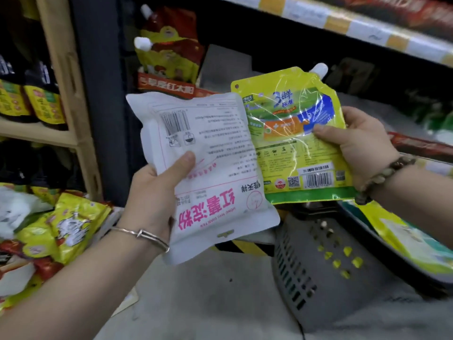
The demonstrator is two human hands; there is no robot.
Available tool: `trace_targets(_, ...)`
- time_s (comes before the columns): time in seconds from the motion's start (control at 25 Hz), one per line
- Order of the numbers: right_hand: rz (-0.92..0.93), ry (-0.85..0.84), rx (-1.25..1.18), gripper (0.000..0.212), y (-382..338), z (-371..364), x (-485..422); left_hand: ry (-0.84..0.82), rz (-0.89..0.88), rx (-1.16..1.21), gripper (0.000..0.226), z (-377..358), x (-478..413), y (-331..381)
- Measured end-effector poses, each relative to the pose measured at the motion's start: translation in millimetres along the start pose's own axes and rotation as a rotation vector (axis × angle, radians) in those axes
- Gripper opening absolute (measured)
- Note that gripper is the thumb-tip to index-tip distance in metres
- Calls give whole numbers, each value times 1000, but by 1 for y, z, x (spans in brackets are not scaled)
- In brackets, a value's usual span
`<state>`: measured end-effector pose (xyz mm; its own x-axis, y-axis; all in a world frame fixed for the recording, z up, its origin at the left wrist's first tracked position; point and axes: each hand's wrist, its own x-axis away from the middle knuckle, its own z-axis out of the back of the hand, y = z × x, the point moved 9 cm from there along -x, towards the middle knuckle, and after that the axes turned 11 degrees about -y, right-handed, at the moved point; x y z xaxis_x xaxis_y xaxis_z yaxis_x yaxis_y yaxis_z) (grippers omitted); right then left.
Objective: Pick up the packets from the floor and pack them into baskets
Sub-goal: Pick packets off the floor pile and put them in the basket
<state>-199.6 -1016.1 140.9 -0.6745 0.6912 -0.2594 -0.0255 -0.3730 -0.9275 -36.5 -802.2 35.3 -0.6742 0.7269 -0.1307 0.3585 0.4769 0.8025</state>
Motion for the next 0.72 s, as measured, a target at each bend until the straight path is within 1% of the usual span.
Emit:
trace_targets(0.08, 2, 64, -21, 17, -1, 43, 2, -33, 33, -12, 14, -36, -10, -9)
trace_targets(0.28, -51, 162, -113, 13, 14, 144, 9, -117, 70, -98, 13, -126, -38, -25)
trace_targets(0.48, -132, 232, -169, 12, 55, 240, 14, -127, 124, -254, 5, -215, -64, -73)
trace_targets(0.56, -208, 224, -152, 11, 85, 264, 14, -98, 142, -365, 4, -238, -73, -97)
trace_targets(0.64, -304, 205, -128, 13, 123, 284, 16, -94, 179, -565, 7, -256, -83, -127)
trace_targets(0.72, -407, 168, -65, 21, 163, 299, 17, -106, 282, -808, 24, -263, -93, -159)
